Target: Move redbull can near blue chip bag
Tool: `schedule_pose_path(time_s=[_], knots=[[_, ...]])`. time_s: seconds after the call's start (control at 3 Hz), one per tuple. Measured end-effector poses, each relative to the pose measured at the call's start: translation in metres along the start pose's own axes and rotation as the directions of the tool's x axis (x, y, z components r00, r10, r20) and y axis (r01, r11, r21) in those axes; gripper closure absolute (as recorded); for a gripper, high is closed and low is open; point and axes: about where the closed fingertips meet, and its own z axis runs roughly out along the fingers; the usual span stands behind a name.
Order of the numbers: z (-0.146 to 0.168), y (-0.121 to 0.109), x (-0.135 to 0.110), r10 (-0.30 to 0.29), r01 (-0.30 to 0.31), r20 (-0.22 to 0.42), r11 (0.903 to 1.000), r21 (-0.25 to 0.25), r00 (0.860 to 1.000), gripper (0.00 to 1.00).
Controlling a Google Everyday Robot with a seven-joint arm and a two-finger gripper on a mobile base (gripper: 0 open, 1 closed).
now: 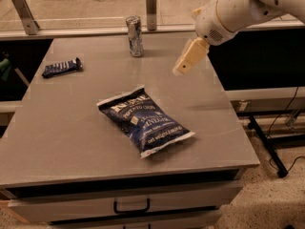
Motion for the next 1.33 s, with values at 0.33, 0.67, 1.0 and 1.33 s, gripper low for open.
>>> schedule_pose_path(time_s=[0.33, 0.67, 1.0, 1.33], knots=[[0.029, -0.024, -0.017, 0.035, -0.039, 0.108, 0.9987, 0.034, 0.994, 0.0], [0.06, -0.049, -0.031, 0.101, -0.114, 0.216, 0.9921, 0.05, 0.971, 0.0], [0.088, -0.059, -0.053, 0.163, -0.174, 0.306, 0.9846, 0.011, 0.938, 0.0], [0.119, -0.065, -0.079, 0.228, -0.229, 0.377, 0.9726, -0.043, 0.898, 0.0]])
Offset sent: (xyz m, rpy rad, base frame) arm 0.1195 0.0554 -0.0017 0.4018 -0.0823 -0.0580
